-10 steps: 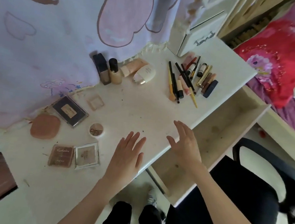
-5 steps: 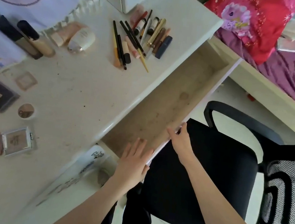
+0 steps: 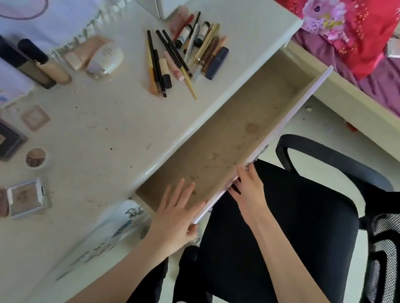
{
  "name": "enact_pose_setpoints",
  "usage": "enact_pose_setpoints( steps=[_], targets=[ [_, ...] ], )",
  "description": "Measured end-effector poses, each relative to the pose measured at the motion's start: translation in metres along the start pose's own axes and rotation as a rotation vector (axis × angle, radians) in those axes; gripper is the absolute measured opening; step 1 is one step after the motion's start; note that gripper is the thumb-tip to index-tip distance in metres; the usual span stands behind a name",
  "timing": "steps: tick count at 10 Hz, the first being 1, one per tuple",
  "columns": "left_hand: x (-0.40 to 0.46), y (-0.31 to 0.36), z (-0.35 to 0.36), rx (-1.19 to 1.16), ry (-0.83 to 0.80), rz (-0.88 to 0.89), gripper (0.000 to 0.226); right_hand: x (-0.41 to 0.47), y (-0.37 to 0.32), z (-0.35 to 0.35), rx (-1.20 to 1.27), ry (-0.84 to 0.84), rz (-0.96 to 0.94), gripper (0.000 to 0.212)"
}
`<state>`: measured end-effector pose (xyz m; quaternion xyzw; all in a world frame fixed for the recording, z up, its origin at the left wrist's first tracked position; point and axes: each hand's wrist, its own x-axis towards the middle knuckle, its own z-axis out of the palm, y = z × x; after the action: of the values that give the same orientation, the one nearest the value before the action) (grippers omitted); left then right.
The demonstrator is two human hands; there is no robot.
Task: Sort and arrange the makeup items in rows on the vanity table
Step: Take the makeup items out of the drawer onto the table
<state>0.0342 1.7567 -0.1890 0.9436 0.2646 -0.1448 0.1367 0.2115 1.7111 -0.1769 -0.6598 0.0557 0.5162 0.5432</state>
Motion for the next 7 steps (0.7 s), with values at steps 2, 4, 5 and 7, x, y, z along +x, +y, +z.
enact_pose_setpoints(
  steps=[2, 4, 5, 7],
  targets=[
    [-0.007, -0.017, -0.015, -0.036, 0.119, -0.048, 0.073, -0.005, -0.01, 0.007, 0.055, -0.035, -0.016, 0.042],
    [-0.001, -0.035, -0.028, -0.003, 0.056, -0.147, 0.098, -0.005, -0.009, 0.024, 0.081, -0.036, 0.003, 0.038],
    [0.0, -0.036, -0.026, 0.008, 0.055, -0.165, 0.102, -0.004, -0.01, 0.022, 0.109, -0.074, 0.001, 0.039],
    [0.001, -0.044, -0.035, -0.036, 0.14, -0.256, 0.087, 0.007, -0.02, 0.041, -0.008, -0.162, -0.095, 0.04]
  ],
)
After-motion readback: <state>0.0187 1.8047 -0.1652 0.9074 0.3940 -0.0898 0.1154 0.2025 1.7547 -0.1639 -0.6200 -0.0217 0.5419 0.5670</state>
